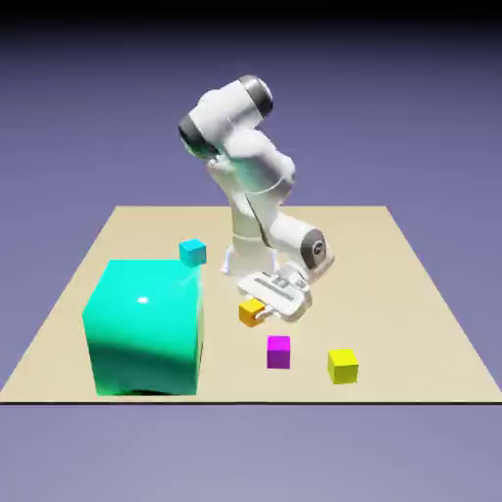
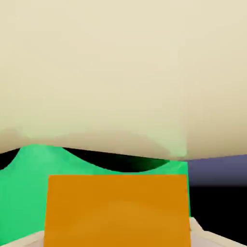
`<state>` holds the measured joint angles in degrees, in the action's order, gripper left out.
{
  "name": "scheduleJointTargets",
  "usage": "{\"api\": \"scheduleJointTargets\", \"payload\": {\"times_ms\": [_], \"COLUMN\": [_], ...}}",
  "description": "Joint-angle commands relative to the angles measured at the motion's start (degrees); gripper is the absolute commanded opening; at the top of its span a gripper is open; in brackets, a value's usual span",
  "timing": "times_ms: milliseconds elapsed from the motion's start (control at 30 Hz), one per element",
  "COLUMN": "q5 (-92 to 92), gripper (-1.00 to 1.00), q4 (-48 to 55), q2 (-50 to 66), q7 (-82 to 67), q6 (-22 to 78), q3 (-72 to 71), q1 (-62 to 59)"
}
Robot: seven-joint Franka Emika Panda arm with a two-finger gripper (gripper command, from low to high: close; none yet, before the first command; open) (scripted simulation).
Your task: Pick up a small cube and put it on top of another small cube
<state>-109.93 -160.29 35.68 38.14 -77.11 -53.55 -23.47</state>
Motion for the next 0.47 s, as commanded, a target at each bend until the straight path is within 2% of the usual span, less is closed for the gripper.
{"api": "scheduleJointTargets", "payload": {"times_ms": [0,100,267,300,433], "q5": [0.87,2.79,-7.68,-7.68,-0.98], "gripper": [-1.0,-1.0,-1.0,1.0,1.0], "q4": [1.38,4.12,7.96,7.96,5.51], "q2": [-2.08,-6.22,-0.68,-0.68,-4.22], "q7": [-2.15,-6.37,-6.52,-6.52,-6.43], "q6": [-2.09,-6.24,-6.6,-6.6,-6.37], "q3": [-1.05,-3.13,6.6,6.6,0.38], "q1": [1.09,3.25,3.44,3.44,3.32]}}
